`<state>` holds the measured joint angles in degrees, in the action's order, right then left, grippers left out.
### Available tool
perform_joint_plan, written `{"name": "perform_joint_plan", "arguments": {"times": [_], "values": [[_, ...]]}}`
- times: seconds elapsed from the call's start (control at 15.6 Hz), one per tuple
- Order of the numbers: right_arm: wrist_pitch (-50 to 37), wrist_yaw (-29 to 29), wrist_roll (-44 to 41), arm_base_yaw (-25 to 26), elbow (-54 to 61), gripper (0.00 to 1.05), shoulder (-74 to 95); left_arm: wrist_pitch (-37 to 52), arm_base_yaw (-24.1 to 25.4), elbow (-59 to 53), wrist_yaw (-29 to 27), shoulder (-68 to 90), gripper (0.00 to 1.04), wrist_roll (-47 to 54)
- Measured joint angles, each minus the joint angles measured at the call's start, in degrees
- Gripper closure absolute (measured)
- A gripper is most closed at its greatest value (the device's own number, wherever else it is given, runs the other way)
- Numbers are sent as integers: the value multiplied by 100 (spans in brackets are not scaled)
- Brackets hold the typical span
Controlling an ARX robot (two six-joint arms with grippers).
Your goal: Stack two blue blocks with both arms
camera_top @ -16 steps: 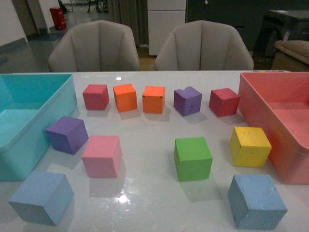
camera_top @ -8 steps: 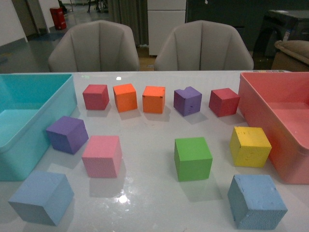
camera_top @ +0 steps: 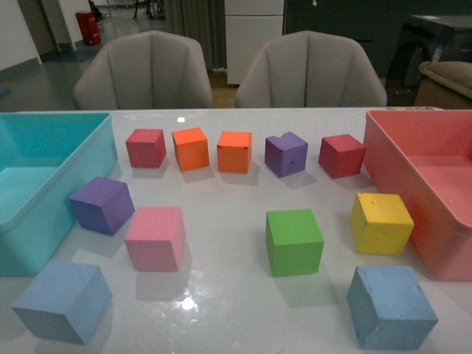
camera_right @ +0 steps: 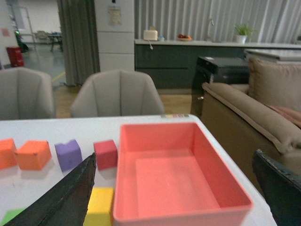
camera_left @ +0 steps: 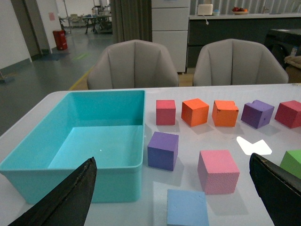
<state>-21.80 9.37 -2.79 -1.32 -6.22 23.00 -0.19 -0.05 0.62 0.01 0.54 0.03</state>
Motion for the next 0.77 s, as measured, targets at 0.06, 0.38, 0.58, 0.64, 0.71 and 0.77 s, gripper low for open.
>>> {"name": "perform_joint_plan", "arguments": {"times": [0.06, 0.38, 0.58, 0.64, 0.71, 0.77], "values": [[-584, -66, -50, -133, -479, 6, 927, 0, 0, 2, 0, 0, 7, 0], [72, -433, 520, -859, -2448, 6, 5294, 0, 0, 0, 0, 0, 7, 0], [258, -476, 986, -1333, -2457, 6, 6411, 0, 0, 2, 0, 0, 7, 0], [256, -476, 1038, -1373, -2457, 6, 6494, 0, 0, 2, 0, 0, 7, 0], [254, -479, 1091, -1410, -2457, 6, 6581, 0, 0, 2, 0, 0, 7, 0], [251, -481, 1139, -1434, -2457, 6, 6660, 0, 0, 2, 0, 0, 7, 0]]}}
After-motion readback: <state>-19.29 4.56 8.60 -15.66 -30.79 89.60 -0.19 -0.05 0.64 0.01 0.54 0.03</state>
